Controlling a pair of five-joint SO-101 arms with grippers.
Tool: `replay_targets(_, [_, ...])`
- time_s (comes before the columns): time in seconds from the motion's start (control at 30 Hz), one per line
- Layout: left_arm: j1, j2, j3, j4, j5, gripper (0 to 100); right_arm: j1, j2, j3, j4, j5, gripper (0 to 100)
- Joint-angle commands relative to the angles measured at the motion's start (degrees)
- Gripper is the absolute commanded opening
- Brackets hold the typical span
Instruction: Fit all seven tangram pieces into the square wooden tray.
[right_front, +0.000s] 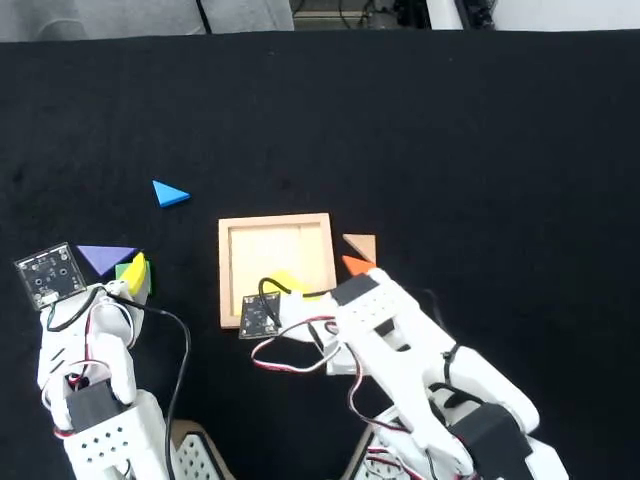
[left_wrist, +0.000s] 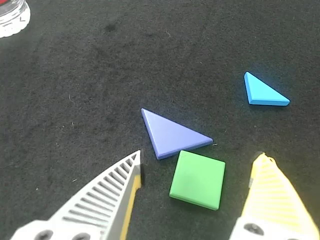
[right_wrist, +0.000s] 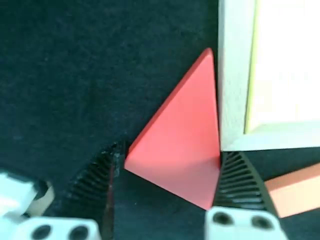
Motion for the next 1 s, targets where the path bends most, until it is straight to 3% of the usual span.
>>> replay_targets(0.0, [0.75,-0.62,1.10,-0.97,0.00,34,0.79,0.22,-5.93,9.32,1.32,15.5])
replay_targets(0.13, [0.75,-0.62,1.10,-0.97,0.00,34,4.66,-5.67,-14.46,17.32,2.11,15.5])
replay_targets(0.27, [0.75,-0.62,1.10,-0.97,0.00,34,6.59,-13.76,-18.07,22.24,8.26,15.5])
replay_targets(0.5, [0.75,-0.62,1.10,-0.97,0.00,34,1.23,-19.82,-25.63,22.95,14.51,15.8])
replay_targets(0.7, [0.66,-0.62,1.10,-0.97,0.00,34,-3.08,-13.23,-30.11,17.85,14.51,15.8])
replay_targets(0.97, [0.66,-0.62,1.10,-1.05,0.00,34,-4.40,6.90,-39.25,12.57,13.27,15.8])
